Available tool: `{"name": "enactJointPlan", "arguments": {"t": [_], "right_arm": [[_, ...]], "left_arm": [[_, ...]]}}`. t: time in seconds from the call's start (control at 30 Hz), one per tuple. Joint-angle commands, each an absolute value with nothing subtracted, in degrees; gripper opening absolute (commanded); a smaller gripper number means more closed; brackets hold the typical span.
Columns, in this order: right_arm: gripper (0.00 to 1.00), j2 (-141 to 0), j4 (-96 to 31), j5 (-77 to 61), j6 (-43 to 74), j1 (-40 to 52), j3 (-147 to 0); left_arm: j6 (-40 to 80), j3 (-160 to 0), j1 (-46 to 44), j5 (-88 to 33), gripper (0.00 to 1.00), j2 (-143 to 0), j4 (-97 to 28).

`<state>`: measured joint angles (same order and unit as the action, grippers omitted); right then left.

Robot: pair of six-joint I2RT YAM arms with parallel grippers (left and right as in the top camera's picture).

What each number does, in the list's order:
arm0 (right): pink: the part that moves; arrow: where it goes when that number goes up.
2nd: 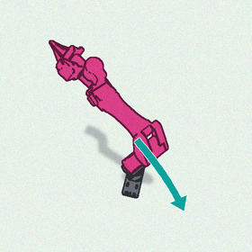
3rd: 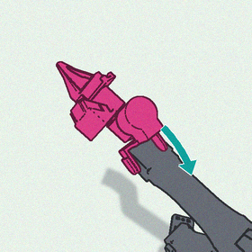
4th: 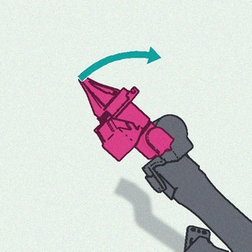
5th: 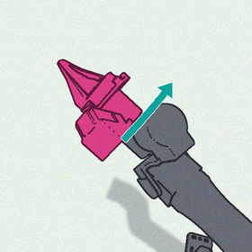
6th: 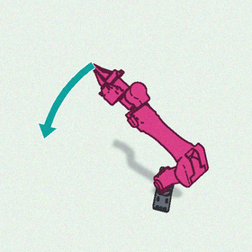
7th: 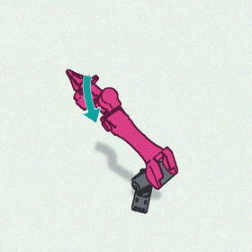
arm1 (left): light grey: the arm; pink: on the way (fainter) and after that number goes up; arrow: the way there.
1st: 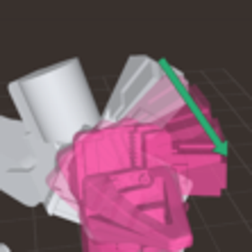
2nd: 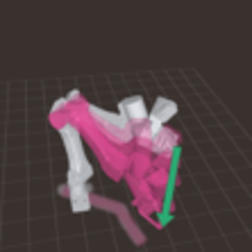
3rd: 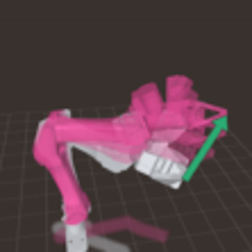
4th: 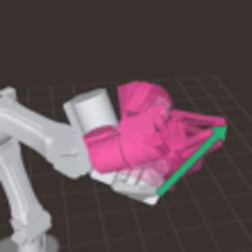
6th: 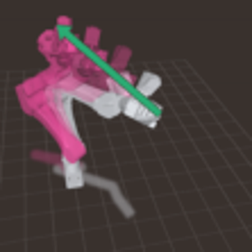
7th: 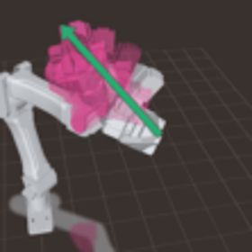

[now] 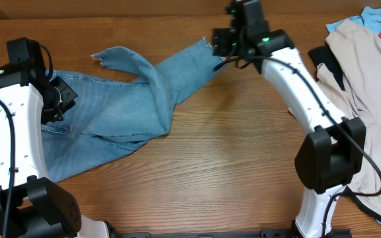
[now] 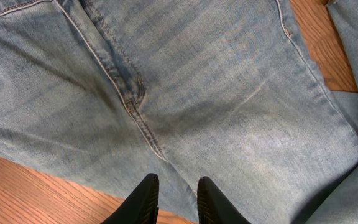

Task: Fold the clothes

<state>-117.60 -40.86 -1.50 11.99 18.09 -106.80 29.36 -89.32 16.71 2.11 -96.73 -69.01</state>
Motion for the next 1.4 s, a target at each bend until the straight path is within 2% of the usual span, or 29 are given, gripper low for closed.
{"name": "enactJointPlan", "arguments": {"t": [0.0,0.67,0.83,0.9,0.93,1.03,1.07,1.23,1.37], "right_arm": [[0.72,-121.99,-40.73,-5.56,13.54,15.86,-106.85],[0.73,-137.64,-31.68,-8.99,9.1,15.99,-106.85],[0.68,-138.06,-30.68,-9.52,8.43,17.85,-106.85],[0.6,-138.3,-30.22,-9.52,8.49,18.59,-106.85],[0.51,-138.39,-30.17,-9.39,8.49,18.87,-106.85],[0.1,-138.52,-30.79,-6.85,8.95,19.25,-106.85],[0.04,-138.52,-31.27,-6.04,9.17,19.25,-106.85],[0.04,-137.6,-36.88,1.41,12.19,18.26,-106.94],[0.04,-133.91,-46.35,8.8,16.29,15.57,-107.02]], "left_arm": [[28.05,-90.48,16.45,1.87,0.25,-96.64,-68.97],[28.08,-90.48,16.43,1.85,0.25,-96.64,-68.97],[28.08,-90.48,16.43,1.87,0.25,-96.64,-68.95],[28.05,-90.48,16.43,1.87,0.25,-96.64,-68.97],[28.05,-90.48,16.43,1.87,0.25,-96.64,-68.97],[28.03,-90.48,16.43,1.87,0.25,-96.64,-69.08],[28.03,-90.48,16.43,1.87,0.25,-96.64,-69.1],[28.03,-90.48,16.43,1.87,0.25,-96.64,-69.04],[28.01,-90.48,16.43,1.89,0.25,-96.64,-68.95]]}}
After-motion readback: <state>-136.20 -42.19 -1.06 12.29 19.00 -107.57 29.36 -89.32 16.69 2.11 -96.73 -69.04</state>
